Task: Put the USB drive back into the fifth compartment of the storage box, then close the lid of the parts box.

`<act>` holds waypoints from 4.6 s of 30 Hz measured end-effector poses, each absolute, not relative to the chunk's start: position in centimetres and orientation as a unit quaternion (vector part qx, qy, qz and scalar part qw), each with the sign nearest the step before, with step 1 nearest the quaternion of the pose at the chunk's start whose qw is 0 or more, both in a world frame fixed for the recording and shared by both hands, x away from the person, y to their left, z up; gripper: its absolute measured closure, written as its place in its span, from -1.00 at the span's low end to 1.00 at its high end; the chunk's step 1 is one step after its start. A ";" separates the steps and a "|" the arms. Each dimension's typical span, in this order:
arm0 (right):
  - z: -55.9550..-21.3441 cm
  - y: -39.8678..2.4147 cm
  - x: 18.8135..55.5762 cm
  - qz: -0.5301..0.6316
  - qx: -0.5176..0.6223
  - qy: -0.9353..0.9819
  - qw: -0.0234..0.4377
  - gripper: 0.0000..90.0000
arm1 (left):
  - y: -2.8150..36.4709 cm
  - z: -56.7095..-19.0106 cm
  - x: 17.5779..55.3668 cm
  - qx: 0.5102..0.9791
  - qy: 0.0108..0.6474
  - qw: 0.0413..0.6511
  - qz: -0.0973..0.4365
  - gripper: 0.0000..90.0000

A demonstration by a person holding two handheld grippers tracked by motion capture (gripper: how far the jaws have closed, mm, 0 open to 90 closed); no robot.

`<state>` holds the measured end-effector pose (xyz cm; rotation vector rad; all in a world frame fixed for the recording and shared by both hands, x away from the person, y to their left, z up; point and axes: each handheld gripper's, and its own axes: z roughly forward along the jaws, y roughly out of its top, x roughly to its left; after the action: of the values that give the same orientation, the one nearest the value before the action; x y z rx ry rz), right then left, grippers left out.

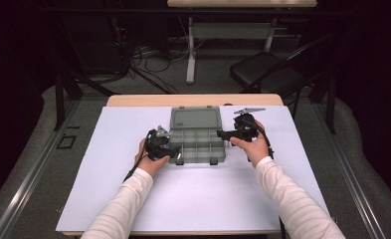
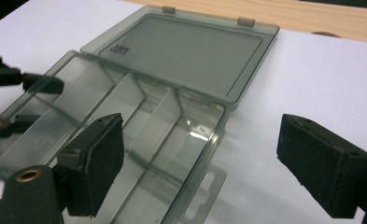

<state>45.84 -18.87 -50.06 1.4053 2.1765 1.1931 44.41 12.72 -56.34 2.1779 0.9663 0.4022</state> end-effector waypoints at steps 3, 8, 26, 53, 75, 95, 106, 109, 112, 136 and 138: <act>-49.9 -18.7 46.6 0.407 0.488 0.757 0.154 -0.67 | 12.7 -56.3 44.4 0.842 0.375 0.356 0.154 -0.09; -49.8 -18.5 47.9 0.389 0.502 0.756 0.159 -0.66 | 12.7 -56.3 44.4 0.842 0.376 0.355 0.153 -0.09; -49.8 -17.5 52.3 0.366 0.540 0.743 0.148 -0.58 | 12.7 -56.4 44.2 0.838 0.382 0.357 0.154 -0.07; -51.6 -16.1 55.1 0.329 0.576 0.740 0.110 -0.45 | 12.7 -56.3 44.2 0.840 0.381 0.355 0.151 -0.07; -53.9 -16.3 55.8 0.337 0.590 0.731 0.070 -0.38 | 12.7 -56.4 44.2 0.838 0.385 0.357 0.153 -0.06; -54.7 -15.7 55.6 0.356 0.588 0.725 0.042 -0.34 | 12.7 -56.4 44.2 0.837 0.385 0.357 0.154 -0.06; -54.2 -16.2 55.5 0.366 0.584 0.723 0.046 -0.15 | 12.7 -56.4 44.2 0.837 0.385 0.357 0.154 -0.06; -54.0 -16.4 55.5 0.369 0.583 0.723 0.048 -0.10 | 12.7 -56.4 44.2 0.837 0.385 0.357 0.154 -0.06; -53.8 -16.5 55.4 0.370 0.580 0.724 0.051 -0.04 | 12.7 -56.4 44.2 0.837 0.385 0.357 0.154 -0.06; -52.3 -17.5 54.7 0.393 0.558 0.727 0.073 0.31 | 12.7 -56.4 44.2 0.838 0.384 0.356 0.154 -0.06; -52.2 -17.6 54.6 0.393 0.557 0.727 0.075 0.33 | 12.7 -56.4 44.2 0.838 0.384 0.357 0.153 -0.06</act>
<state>54.63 -17.60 -52.21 1.6721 2.1823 1.1794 44.16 12.67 -56.37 2.1628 0.9924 0.3963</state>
